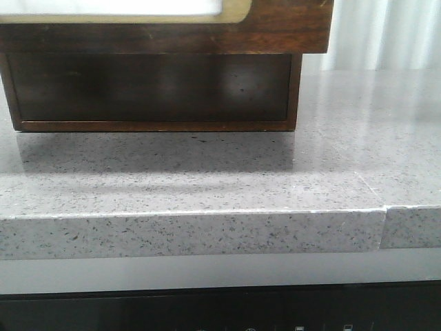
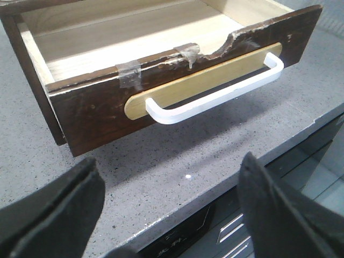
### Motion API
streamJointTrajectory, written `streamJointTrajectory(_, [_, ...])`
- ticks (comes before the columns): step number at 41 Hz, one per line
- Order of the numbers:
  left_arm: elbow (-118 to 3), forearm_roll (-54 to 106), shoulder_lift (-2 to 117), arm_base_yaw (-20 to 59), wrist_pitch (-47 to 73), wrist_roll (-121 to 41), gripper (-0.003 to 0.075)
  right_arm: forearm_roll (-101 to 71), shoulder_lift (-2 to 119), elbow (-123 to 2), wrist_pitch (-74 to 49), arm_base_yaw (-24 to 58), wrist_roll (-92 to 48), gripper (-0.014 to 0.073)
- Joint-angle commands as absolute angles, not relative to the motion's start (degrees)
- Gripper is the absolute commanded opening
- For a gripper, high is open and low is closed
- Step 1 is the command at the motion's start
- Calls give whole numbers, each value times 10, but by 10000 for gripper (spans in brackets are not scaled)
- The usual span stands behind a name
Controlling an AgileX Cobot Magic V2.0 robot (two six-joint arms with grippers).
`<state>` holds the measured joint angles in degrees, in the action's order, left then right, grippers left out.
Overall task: Put scissors in drawer with both arms
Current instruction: 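Carry the scissors with the right gripper over the open drawer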
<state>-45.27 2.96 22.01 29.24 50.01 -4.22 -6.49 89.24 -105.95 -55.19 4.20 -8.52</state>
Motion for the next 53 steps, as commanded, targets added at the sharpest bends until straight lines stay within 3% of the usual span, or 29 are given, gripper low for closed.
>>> streamJointTrajectory(1, [-470,35,226,296,453,-36,512,-72,840,-1103,-511,72,-92,36])
streamJointTrajectory(26, [-470,35,226,296,453,-36,512,-74,808,-1113,-477,351,-288,36])
streamJointTrajectory(53, [-461,35,226,296,453,-36,512,-73,939,-1113,-613,389,-402,36])
